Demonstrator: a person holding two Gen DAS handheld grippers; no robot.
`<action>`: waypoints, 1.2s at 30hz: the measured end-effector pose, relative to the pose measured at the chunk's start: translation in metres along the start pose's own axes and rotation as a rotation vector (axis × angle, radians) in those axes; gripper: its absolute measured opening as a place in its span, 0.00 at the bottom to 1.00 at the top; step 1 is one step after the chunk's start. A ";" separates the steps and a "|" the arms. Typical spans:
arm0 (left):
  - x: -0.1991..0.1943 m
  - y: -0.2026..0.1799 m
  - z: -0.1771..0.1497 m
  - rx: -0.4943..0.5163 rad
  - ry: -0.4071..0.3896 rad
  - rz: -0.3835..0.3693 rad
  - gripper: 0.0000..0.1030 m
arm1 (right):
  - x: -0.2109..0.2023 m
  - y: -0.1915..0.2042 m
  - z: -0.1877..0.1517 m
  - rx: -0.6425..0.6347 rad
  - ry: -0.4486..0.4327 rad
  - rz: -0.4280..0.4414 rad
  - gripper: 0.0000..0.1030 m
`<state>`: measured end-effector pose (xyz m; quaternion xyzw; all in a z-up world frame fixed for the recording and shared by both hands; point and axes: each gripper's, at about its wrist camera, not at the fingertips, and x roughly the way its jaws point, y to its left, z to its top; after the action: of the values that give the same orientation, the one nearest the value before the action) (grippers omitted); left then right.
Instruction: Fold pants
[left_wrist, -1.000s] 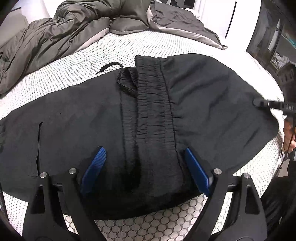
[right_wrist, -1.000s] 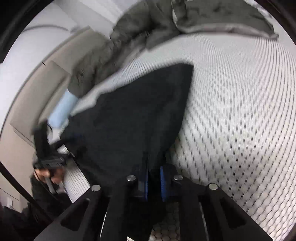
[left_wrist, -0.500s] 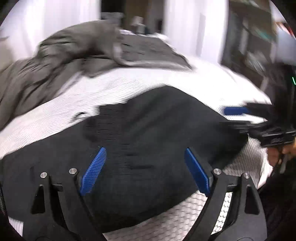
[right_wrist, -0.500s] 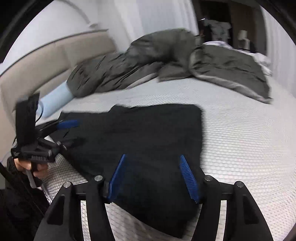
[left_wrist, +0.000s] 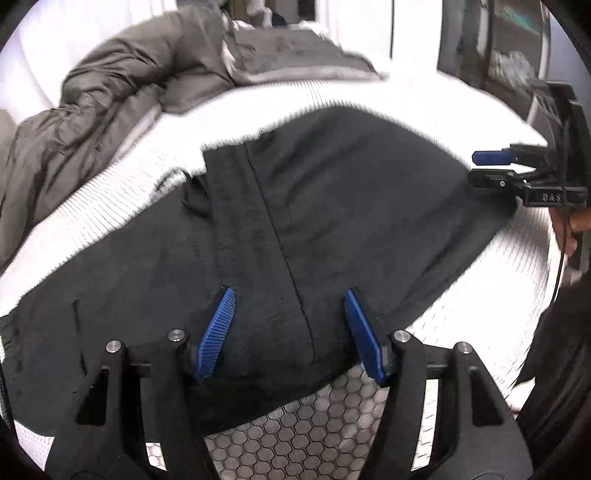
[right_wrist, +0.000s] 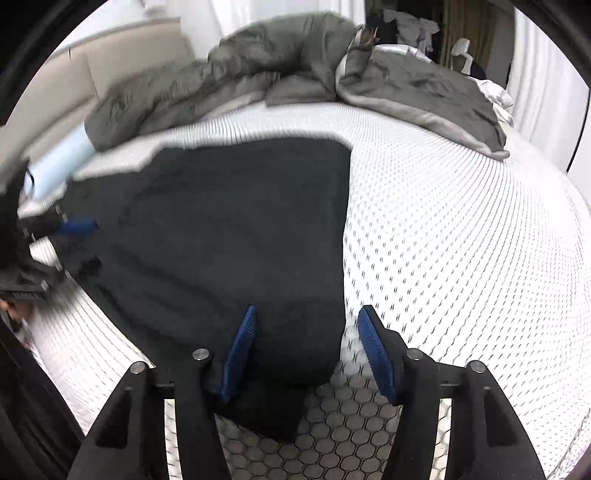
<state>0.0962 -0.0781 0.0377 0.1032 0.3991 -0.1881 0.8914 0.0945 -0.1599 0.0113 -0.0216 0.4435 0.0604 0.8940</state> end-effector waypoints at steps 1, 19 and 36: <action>-0.007 0.002 0.006 -0.013 -0.036 -0.012 0.58 | -0.010 0.004 0.006 -0.001 -0.053 0.017 0.57; 0.045 0.015 0.027 -0.077 0.057 0.009 0.57 | 0.057 0.024 0.020 -0.085 0.099 -0.067 0.57; 0.090 0.037 0.070 -0.073 0.092 0.006 0.46 | 0.099 0.027 0.083 -0.063 0.166 -0.131 0.56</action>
<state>0.2135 -0.0904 0.0178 0.0805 0.4459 -0.1657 0.8759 0.2156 -0.1163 -0.0165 -0.0836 0.5116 0.0134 0.8551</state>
